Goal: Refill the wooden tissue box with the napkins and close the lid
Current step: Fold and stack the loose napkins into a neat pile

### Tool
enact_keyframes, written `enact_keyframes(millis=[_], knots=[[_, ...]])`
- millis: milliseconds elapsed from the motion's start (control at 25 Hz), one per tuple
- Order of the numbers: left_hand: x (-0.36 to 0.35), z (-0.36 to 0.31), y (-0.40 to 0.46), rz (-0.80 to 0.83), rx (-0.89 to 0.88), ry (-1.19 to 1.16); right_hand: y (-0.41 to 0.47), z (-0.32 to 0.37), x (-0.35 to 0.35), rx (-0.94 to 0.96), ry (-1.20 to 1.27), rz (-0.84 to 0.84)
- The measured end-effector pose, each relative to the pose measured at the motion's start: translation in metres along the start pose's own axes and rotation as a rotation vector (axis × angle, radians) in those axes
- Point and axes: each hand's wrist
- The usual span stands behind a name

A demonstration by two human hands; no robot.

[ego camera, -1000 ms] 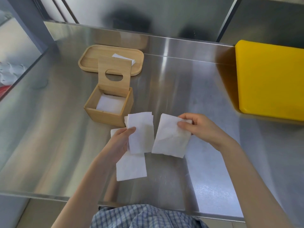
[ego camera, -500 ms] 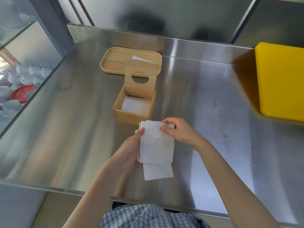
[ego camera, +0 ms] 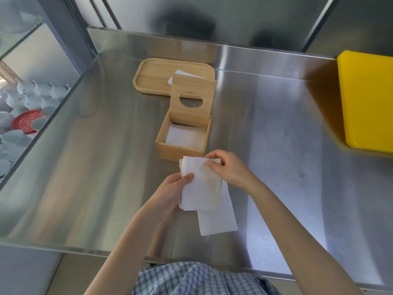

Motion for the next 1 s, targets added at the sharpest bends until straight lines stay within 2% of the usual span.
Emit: enact_keyframes(millis=[120, 160, 320, 480, 600, 840, 1000], knots=[[0.006, 0.001, -0.002, -0.074, 0.009, -0.015, -0.007, -0.009, 0.003, -0.087, 0.182, -0.145], [0.008, 0.001, -0.003, -0.079, 0.012, -0.018, -0.011, -0.014, 0.004, -0.121, 0.171, -0.164], [0.015, 0.004, -0.007, -0.104, 0.030, -0.008, -0.028, -0.037, -0.005, -0.269, -0.130, -0.112], [0.017, 0.004, -0.011, -0.172, 0.024, -0.058, -0.041, -0.048, -0.024, -0.358, -0.308, -0.088], [0.019, 0.005, -0.013, -0.224, 0.036, -0.061, -0.045, -0.050, -0.031, -0.363, -0.355, -0.140], [0.019, 0.009, -0.015, -0.243, 0.046, -0.096, -0.048, -0.047, -0.033, -0.345, -0.263, -0.131], [0.022, 0.014, -0.015, -0.225, 0.046, -0.075, -0.051, -0.050, -0.032, -0.300, -0.155, -0.183]])
Point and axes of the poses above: each hand's wrist, its own y-axis towards the middle knuckle, its own x-axis out of the back of the hand, z = x × y, and after that the axes turned 13 degrees about y, right-handed
